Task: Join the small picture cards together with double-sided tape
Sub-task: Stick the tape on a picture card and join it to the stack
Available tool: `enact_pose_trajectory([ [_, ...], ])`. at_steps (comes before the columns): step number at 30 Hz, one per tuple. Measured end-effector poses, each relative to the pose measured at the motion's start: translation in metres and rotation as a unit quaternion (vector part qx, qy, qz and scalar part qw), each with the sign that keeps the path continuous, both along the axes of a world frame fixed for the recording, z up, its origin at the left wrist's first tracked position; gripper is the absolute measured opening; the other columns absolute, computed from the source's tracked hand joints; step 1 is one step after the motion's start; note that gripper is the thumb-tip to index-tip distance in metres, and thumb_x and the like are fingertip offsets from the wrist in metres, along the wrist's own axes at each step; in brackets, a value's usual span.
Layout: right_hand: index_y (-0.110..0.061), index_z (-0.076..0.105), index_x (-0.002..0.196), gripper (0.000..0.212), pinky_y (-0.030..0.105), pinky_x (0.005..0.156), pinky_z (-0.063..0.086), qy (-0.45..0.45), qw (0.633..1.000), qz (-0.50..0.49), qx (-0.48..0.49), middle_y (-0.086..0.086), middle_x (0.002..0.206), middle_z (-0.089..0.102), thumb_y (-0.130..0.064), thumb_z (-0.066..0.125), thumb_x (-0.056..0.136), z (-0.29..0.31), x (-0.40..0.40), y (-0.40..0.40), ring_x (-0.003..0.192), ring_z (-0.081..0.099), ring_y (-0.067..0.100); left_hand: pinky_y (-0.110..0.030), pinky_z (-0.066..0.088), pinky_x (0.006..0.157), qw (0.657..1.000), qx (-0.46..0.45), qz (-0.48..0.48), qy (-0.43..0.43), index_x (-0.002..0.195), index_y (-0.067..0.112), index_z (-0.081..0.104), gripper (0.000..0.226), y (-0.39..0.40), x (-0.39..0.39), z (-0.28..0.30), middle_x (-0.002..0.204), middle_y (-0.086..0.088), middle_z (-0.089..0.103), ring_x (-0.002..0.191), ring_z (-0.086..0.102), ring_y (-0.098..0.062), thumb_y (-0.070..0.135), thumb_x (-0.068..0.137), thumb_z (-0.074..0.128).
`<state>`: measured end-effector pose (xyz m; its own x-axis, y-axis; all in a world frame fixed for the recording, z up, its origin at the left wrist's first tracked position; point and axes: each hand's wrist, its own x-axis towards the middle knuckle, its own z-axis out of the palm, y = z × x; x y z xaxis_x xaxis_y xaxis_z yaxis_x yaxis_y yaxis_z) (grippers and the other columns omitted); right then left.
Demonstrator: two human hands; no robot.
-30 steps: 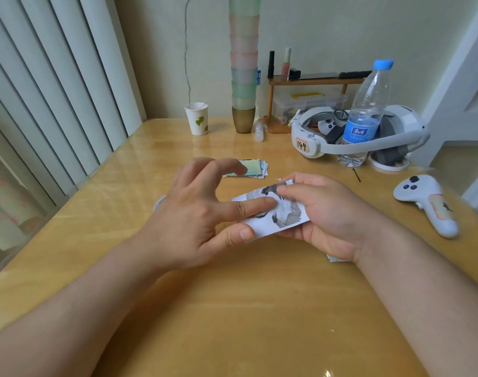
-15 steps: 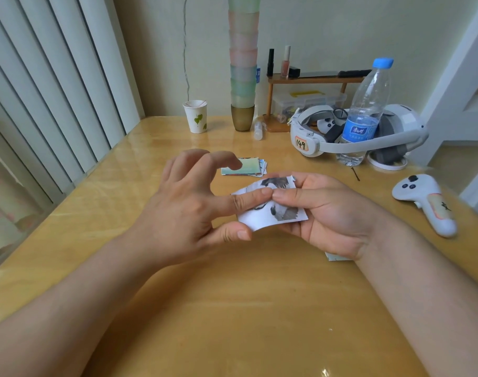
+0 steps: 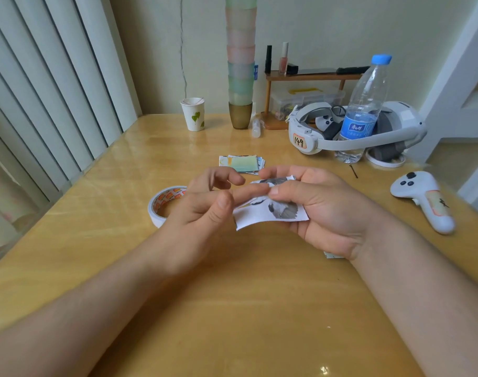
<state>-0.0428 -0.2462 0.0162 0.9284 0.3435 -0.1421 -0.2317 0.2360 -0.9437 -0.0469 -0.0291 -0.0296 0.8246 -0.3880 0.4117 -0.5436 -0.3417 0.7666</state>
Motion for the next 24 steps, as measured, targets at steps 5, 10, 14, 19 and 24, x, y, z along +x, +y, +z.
enact_pose_trajectory([
  [5, -0.007, 0.068, 0.112, 0.025, 0.028, 0.060, 0.060, 0.026, 0.999, -0.021, 0.032, 0.017, 0.103, 0.075, 0.007, 0.060, 0.093, 0.000, -0.001, 0.005, 0.077, 0.074, 0.021, -0.062, 0.031, 0.119, 0.999, -0.049, 0.004, -0.002, 0.131, 0.047, 0.069, 0.067, -0.008, 0.002, -0.004, 0.127, 0.010, 0.052, 0.133, 0.048, -0.027, 0.081, 0.098, 0.022],
  [10, -0.004, 0.066, 0.119, 0.030, 0.028, 0.064, 0.063, 0.043, 0.996, -0.009, 0.075, 0.021, 0.113, 0.073, 0.004, 0.061, 0.091, 0.001, -0.001, 0.003, 0.080, 0.074, 0.021, -0.054, 0.025, 0.122, 0.999, 0.024, 0.002, -0.042, 0.147, 0.051, 0.053, 0.067, -0.004, 0.000, -0.001, 0.131, 0.016, 0.049, 0.138, 0.038, -0.026, 0.079, 0.099, 0.015],
  [14, -0.006, 0.062, 0.132, 0.051, 0.029, 0.079, 0.062, 0.031, 0.996, 0.029, 0.080, 0.017, 0.120, 0.073, -0.004, 0.065, 0.081, 0.004, -0.002, -0.003, 0.088, 0.076, 0.019, -0.040, 0.026, 0.119, 0.993, 0.058, 0.025, -0.096, 0.152, 0.056, 0.040, 0.061, -0.003, -0.001, 0.000, 0.130, 0.014, 0.046, 0.135, 0.037, -0.021, 0.074, 0.101, 0.012],
  [19, -0.006, 0.061, 0.132, 0.050, 0.030, 0.076, 0.064, 0.023, 0.995, 0.041, 0.083, 0.015, 0.117, 0.074, -0.005, 0.061, 0.083, 0.004, -0.001, -0.003, 0.091, 0.076, 0.020, -0.051, 0.036, 0.111, 0.942, 0.230, 0.102, -0.222, 0.160, 0.053, 0.024, 0.063, 0.006, 0.002, 0.002, 0.153, 0.003, 0.040, 0.131, 0.036, -0.029, 0.075, 0.101, 0.019],
  [24, -0.006, 0.061, 0.135, 0.051, 0.031, 0.073, 0.065, 0.037, 0.994, 0.055, 0.092, 0.012, 0.110, 0.075, -0.005, 0.060, 0.084, 0.004, 0.000, -0.003, 0.089, 0.076, 0.018, -0.054, 0.035, 0.107, 0.893, 0.312, 0.142, -0.293, 0.163, 0.039, 0.023, 0.072, 0.003, 0.003, 0.003, 0.158, -0.007, 0.042, 0.129, 0.040, -0.040, 0.074, 0.100, 0.020],
])
